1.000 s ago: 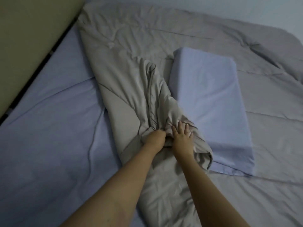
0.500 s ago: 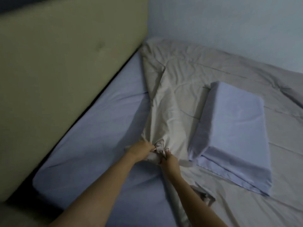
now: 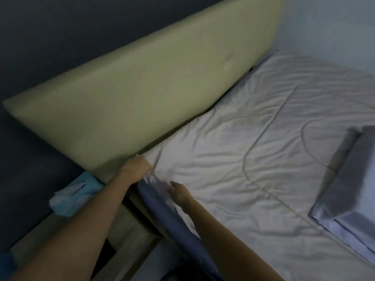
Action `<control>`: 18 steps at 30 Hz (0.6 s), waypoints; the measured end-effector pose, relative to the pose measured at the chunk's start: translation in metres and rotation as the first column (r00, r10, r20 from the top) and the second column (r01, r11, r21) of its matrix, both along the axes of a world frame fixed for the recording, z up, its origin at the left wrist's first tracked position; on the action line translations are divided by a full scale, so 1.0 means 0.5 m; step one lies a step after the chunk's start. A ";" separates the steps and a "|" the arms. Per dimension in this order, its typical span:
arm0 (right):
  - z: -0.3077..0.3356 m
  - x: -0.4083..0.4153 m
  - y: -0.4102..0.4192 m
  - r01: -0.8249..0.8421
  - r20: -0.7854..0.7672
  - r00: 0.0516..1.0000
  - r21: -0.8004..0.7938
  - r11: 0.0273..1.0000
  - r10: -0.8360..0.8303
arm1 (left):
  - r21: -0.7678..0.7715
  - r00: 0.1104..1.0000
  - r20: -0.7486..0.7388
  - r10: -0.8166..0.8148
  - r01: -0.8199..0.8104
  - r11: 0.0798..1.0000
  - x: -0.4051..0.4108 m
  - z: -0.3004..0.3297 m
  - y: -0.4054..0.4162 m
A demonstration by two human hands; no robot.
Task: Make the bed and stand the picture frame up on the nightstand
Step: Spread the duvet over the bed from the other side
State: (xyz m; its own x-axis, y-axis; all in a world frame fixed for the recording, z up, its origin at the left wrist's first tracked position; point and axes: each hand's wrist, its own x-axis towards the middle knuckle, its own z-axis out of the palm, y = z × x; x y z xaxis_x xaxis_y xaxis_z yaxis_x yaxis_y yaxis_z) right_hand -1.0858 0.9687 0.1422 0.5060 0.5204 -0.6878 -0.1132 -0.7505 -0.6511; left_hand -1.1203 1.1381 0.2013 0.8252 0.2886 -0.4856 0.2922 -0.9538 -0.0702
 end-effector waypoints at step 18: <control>0.028 -0.038 -0.665 0.278 0.237 0.957 -0.572 0.771 -0.169 | -0.322 0.804 -0.065 -0.591 0.544 0.775 0.149 -0.129 -0.566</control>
